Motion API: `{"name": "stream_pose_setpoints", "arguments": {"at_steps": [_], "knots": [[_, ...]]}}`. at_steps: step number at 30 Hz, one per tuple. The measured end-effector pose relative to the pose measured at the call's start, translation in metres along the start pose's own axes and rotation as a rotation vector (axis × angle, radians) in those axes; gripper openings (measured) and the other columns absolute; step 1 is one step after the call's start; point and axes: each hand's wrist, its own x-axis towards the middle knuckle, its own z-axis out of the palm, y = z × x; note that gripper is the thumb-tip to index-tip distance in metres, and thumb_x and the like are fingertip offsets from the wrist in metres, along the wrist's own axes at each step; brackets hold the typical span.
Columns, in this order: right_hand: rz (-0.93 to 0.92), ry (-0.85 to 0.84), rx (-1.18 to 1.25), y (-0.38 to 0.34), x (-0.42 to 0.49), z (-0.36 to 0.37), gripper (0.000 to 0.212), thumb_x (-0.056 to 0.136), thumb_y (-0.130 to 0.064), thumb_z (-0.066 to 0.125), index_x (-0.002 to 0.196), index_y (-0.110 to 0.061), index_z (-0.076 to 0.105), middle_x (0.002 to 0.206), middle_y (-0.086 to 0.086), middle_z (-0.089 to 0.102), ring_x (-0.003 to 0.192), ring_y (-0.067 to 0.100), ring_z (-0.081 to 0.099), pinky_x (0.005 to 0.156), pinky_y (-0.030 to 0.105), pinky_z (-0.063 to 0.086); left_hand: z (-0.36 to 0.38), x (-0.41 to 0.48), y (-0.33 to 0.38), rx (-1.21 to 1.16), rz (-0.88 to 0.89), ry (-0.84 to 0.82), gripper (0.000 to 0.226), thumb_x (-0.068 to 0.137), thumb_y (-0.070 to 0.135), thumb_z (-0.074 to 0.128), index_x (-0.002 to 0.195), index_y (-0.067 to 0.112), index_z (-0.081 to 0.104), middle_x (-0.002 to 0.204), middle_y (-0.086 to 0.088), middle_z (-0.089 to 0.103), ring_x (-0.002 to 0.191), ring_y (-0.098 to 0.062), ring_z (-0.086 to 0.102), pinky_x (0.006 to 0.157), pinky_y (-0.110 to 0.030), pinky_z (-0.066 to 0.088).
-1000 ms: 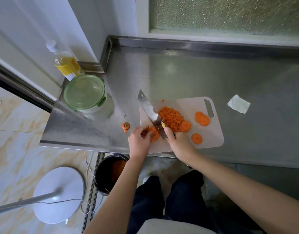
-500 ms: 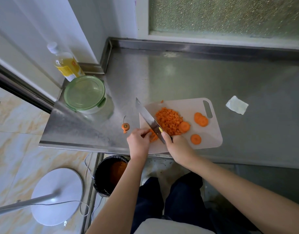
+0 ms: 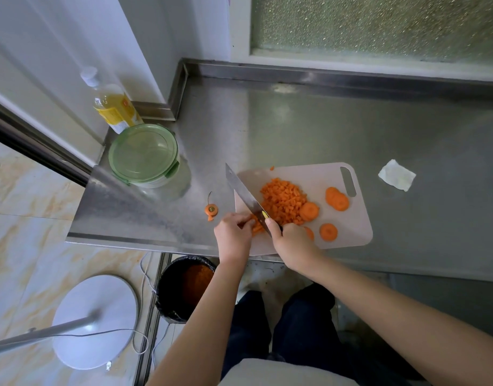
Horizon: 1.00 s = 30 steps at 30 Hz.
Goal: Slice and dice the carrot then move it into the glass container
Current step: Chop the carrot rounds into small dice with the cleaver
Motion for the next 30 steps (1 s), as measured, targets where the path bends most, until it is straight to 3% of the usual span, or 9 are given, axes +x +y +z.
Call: {"name": "stream_pose_setpoints", "arguments": {"at_steps": [2,7,12,16,21,26,30], "knots": [[-0.014,0.034,-0.018,-0.001,0.000,0.003,0.063,0.100,-0.049,0.028,0.078,0.000,0.061,0.078,0.016,0.063,0.080,0.029,0.061,0.062,0.026,0.035,-0.001,0.000,0.001,0.001,0.011,0.001,0.010,0.079,0.002,0.070,0.087,0.005,0.075,0.089,-0.005,0.067,0.075,-0.008,0.054,0.065,0.000,0.034],[-0.058,0.040,0.009,-0.004,0.002,0.009,0.059,0.099,-0.049,0.029,0.057,-0.012,0.046,0.059,0.005,0.052,0.064,0.025,0.055,0.057,0.028,0.037,-0.002,-0.001,0.002,-0.027,0.019,-0.001,0.009,0.079,0.002,0.071,0.085,0.006,0.075,0.082,0.003,0.062,0.067,0.002,0.050,0.063,0.002,0.036],[-0.037,0.037,0.057,0.000,0.008,0.001,0.061,0.100,-0.048,0.028,0.076,-0.004,0.061,0.078,0.015,0.063,0.080,0.030,0.060,0.062,0.027,0.033,-0.001,-0.002,0.000,-0.003,0.050,0.035,0.013,0.077,0.003,0.073,0.089,0.007,0.076,0.089,-0.004,0.069,0.074,-0.005,0.055,0.067,0.005,0.033],[0.004,0.027,0.091,0.006,0.011,-0.002,0.057,0.099,-0.051,0.027,0.058,-0.015,0.043,0.075,0.016,0.059,0.087,0.035,0.061,0.066,0.029,0.035,-0.001,-0.003,-0.001,-0.004,0.084,0.025,0.015,0.077,0.002,0.072,0.090,0.007,0.075,0.091,-0.005,0.069,0.077,-0.008,0.058,0.071,0.005,0.033],[0.022,0.036,0.099,0.007,0.013,-0.006,0.058,0.099,-0.050,0.027,0.062,-0.011,0.047,0.076,0.018,0.060,0.087,0.036,0.061,0.070,0.033,0.039,0.001,-0.002,0.000,-0.028,0.087,-0.005,0.018,0.077,0.001,0.071,0.093,0.007,0.074,0.093,-0.005,0.067,0.076,-0.005,0.054,0.071,0.004,0.034],[0.010,0.021,0.125,0.005,0.005,-0.012,0.057,0.100,-0.048,0.027,0.056,-0.016,0.040,0.059,0.003,0.047,0.069,0.026,0.051,0.057,0.031,0.032,0.001,-0.005,-0.002,-0.061,0.094,-0.018,0.023,0.078,0.002,0.071,0.102,0.005,0.071,0.088,0.001,0.060,0.070,0.003,0.053,0.069,0.003,0.037],[-0.016,0.051,0.185,0.005,-0.004,-0.018,0.059,0.101,-0.046,0.029,0.054,-0.013,0.043,0.054,0.002,0.045,0.057,0.018,0.045,0.051,0.029,0.027,0.002,-0.004,-0.004,-0.031,0.098,0.007,0.019,0.082,0.005,0.068,0.101,0.004,0.071,0.094,-0.006,0.066,0.079,-0.008,0.056,0.070,0.003,0.035]]}}
